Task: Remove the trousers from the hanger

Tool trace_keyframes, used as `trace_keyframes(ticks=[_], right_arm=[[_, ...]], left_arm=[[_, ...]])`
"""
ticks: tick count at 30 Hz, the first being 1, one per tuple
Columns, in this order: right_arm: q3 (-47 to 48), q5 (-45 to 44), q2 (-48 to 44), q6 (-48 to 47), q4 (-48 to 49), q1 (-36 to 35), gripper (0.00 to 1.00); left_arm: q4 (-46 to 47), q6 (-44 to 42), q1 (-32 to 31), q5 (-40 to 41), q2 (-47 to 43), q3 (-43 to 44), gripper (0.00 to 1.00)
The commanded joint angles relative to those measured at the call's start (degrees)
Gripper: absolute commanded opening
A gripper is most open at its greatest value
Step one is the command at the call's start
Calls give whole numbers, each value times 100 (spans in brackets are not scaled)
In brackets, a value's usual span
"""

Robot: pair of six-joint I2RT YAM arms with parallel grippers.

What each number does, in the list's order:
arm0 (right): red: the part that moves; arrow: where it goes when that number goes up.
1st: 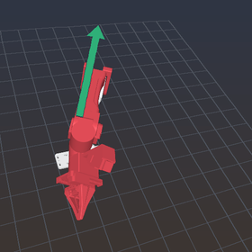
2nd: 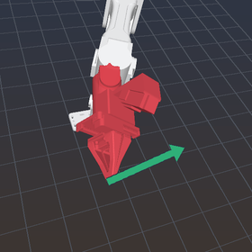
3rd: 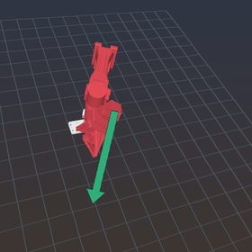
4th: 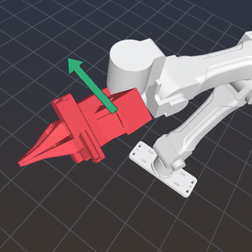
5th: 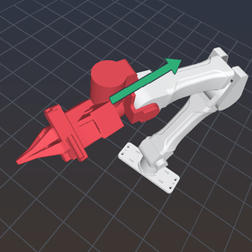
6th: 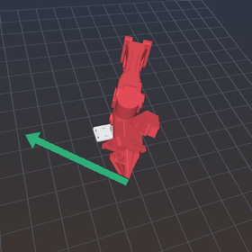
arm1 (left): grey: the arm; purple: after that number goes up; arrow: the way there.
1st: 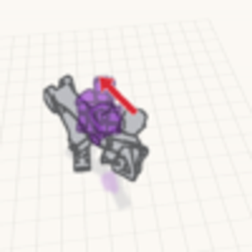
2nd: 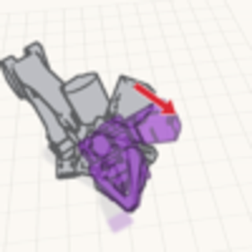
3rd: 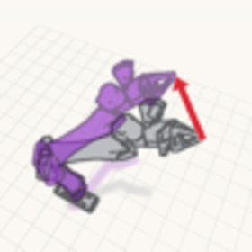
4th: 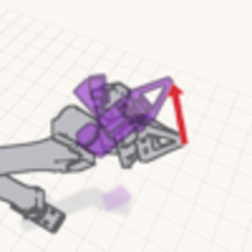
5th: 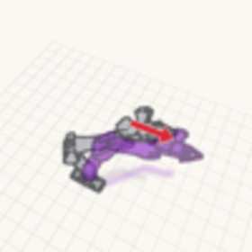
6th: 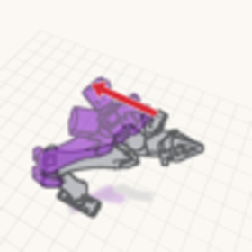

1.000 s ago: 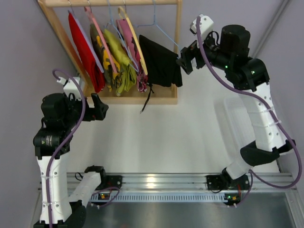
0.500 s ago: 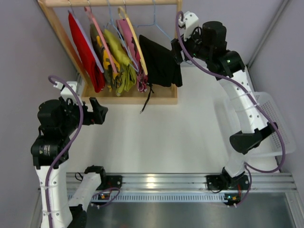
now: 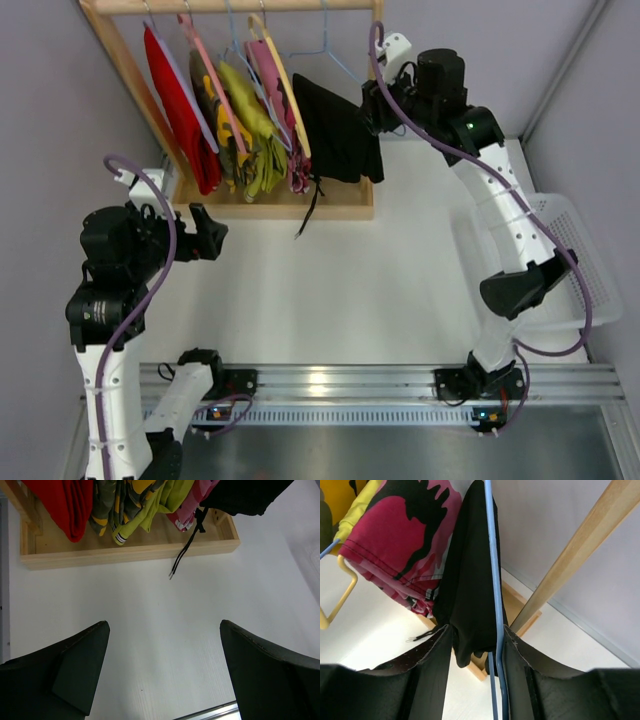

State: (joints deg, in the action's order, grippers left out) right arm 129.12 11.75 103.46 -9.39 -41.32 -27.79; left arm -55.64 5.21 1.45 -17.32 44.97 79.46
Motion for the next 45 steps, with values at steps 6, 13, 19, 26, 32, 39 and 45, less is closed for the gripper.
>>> trace_keyframes(ticks=[6, 13, 19, 26, 32, 39, 45], right_arm=[[395, 390, 324, 411, 423, 204, 26], [430, 495, 166, 543, 581, 204, 0], [377, 522, -264, 798, 1081, 213, 0], [-18, 442, -844, 1448, 2022, 388, 0], [-273, 407, -1117, 1554, 2418, 406, 0], [-308, 706, -1311, 1677, 2295, 459, 0], [-931, 741, -1864, 1449, 2119, 467, 0]], left_arm=[[334, -38, 4, -184, 275, 438, 98], [369, -20, 4, -210, 284, 456, 98], [475, 67, 4, -289, 407, 675, 98], [536, 270, 4, -368, 723, 1063, 98], [844, 393, 4, -473, 767, 1212, 98], [879, 525, 4, -843, 1022, 1554, 98], [958, 490, 4, -922, 1084, 1651, 99]])
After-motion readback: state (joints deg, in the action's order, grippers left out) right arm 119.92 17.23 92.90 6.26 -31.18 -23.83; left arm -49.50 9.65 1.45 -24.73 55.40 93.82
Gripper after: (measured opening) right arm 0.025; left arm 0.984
